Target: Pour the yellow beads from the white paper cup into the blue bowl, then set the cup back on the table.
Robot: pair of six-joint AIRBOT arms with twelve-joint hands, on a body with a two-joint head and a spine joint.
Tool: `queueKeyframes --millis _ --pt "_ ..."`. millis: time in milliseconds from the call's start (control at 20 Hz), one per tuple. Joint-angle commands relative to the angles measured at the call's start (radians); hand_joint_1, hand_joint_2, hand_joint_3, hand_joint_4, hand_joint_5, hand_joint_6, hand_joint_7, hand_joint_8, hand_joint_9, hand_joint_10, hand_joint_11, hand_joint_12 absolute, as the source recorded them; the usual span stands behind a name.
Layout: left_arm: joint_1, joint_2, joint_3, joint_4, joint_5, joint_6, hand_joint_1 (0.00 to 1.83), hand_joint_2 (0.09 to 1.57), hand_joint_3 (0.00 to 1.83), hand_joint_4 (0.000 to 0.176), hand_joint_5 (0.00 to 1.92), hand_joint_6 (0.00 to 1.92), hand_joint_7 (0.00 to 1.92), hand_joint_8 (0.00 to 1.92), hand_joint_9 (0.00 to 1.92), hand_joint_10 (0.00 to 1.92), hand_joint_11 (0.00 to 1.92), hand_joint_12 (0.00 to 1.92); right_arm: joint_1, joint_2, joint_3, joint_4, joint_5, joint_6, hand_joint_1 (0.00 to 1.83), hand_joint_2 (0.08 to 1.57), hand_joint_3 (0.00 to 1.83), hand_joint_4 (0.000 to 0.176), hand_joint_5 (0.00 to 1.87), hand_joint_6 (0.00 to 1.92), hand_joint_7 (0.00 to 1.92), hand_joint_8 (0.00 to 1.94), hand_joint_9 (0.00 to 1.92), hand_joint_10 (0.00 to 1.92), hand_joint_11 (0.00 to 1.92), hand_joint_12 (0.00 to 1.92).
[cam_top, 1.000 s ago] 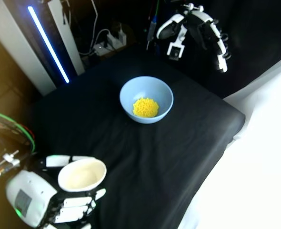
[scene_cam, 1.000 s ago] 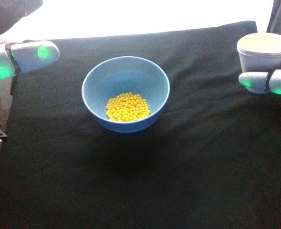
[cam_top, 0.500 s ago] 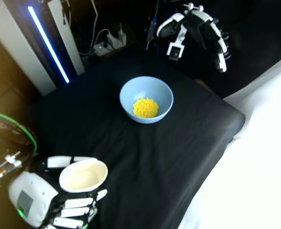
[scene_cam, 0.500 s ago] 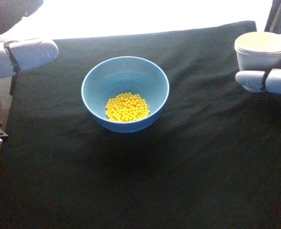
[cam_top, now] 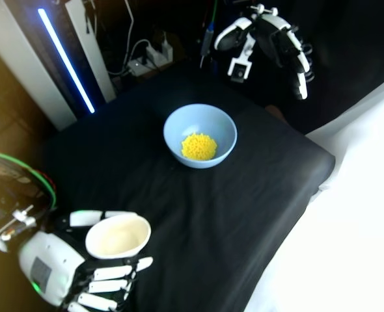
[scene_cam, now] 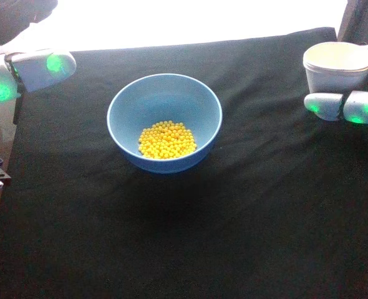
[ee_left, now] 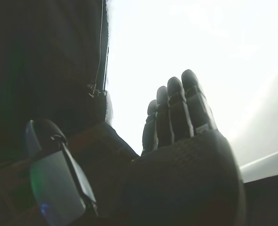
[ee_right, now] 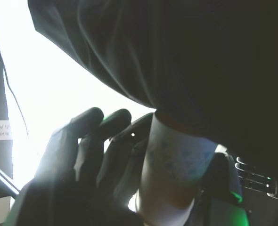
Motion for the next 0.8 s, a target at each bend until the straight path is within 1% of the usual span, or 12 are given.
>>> queueKeyframes --millis 0,50,100,150,200,250,300,350,400,450,550,750 --pt "-0.006 -0.006 0.004 -0.018 -0.124 -0.014 0.61 0.70 0.00 0.001 0.21 0.00 0.35 0.01 0.38 0.01 0.31 0.11 0.005 -0.005 -0.002 -0.008 0.080 0.005 1.25 1.10 0.00 0.000 1.23 0.42 0.88 1.26 0.41 1.06 0.00 1.43" --pt "-0.006 -0.007 0.004 -0.018 -0.124 -0.014 0.60 0.70 0.00 0.000 0.21 0.00 0.35 0.00 0.38 0.01 0.32 0.11 0.005 -0.005 -0.007 -0.008 0.080 0.007 1.24 1.10 0.00 0.000 1.21 0.53 0.86 1.22 0.44 0.94 0.00 1.36" --pt "-0.005 -0.007 0.004 -0.018 -0.124 -0.014 0.58 0.70 0.00 0.000 0.20 0.00 0.34 0.00 0.38 0.01 0.32 0.11 0.005 -0.005 -0.014 -0.013 0.080 0.007 1.01 0.99 0.00 0.000 1.04 0.22 0.77 0.49 0.43 0.45 0.00 0.82" --pt "-0.005 -0.007 0.004 -0.018 -0.123 -0.014 0.60 0.71 0.00 0.000 0.20 0.00 0.34 0.00 0.37 0.00 0.31 0.11 0.005 -0.005 -0.019 -0.020 0.081 0.007 0.88 0.88 0.00 0.000 0.84 0.05 0.73 0.15 0.36 0.17 0.00 0.29" --pt "-0.005 -0.007 0.004 -0.017 -0.122 -0.014 0.60 0.71 0.00 0.000 0.20 0.00 0.34 0.00 0.37 0.00 0.31 0.11 0.005 -0.005 -0.023 -0.028 0.081 0.007 0.88 0.88 0.00 0.000 0.84 0.05 0.73 0.15 0.36 0.17 0.00 0.29" --pt "-0.005 -0.007 0.004 -0.017 -0.122 -0.014 0.60 0.71 0.00 0.000 0.22 0.01 0.36 0.01 0.38 0.01 0.32 0.11 0.005 -0.004 -0.026 -0.035 0.081 0.008 0.83 0.70 0.00 0.073 0.57 0.00 0.56 0.01 0.27 0.01 0.00 0.01" --pt "-0.005 -0.007 0.004 -0.017 -0.122 -0.014 0.62 0.71 0.00 0.000 0.21 0.00 0.35 0.01 0.37 0.00 0.31 0.10 0.005 -0.004 -0.026 -0.039 0.082 0.014 0.83 0.66 0.00 0.111 0.44 0.00 0.35 0.00 0.21 0.00 0.02 0.01" --pt "-0.005 -0.007 0.004 -0.017 -0.122 -0.014 0.61 0.71 0.00 0.000 0.20 0.00 0.34 0.00 0.37 0.00 0.31 0.10 0.005 -0.004 -0.026 -0.045 0.085 0.019 0.84 0.64 0.00 0.148 0.28 0.00 0.20 0.00 0.17 0.00 0.02 0.01" --pt "-0.005 -0.007 0.004 -0.018 -0.122 -0.014 0.61 0.70 0.00 0.000 0.20 0.00 0.33 0.00 0.35 0.00 0.30 0.10 0.005 -0.003 -0.026 -0.048 0.086 0.024 0.82 0.60 0.00 0.159 0.10 0.00 0.08 0.00 0.13 0.00 0.03 0.02" --pt "-0.005 -0.007 0.004 -0.018 -0.122 -0.014 0.62 0.70 0.00 0.000 0.20 0.00 0.32 0.00 0.35 0.00 0.29 0.09 0.005 -0.003 -0.027 -0.052 0.087 0.029 0.79 0.56 0.00 0.173 0.02 0.00 0.02 0.00 0.09 0.00 0.02 0.02" --pt "-0.005 -0.008 0.004 -0.018 -0.121 -0.014 0.62 0.71 0.00 0.000 0.20 0.00 0.33 0.00 0.35 0.00 0.29 0.09 0.005 -0.002 -0.029 -0.058 0.090 0.033 0.80 0.53 0.00 0.176 0.00 0.00 0.00 0.00 0.01 0.00 0.00 0.00" --pt "-0.005 -0.008 0.004 -0.017 -0.121 -0.014 0.61 0.71 0.00 0.000 0.21 0.00 0.35 0.01 0.37 0.01 0.28 0.08 0.005 0.017 -0.045 -0.065 0.098 0.034 0.80 0.54 0.00 0.176 0.00 0.00 0.00 0.00 0.00 0.00 0.00 0.00"
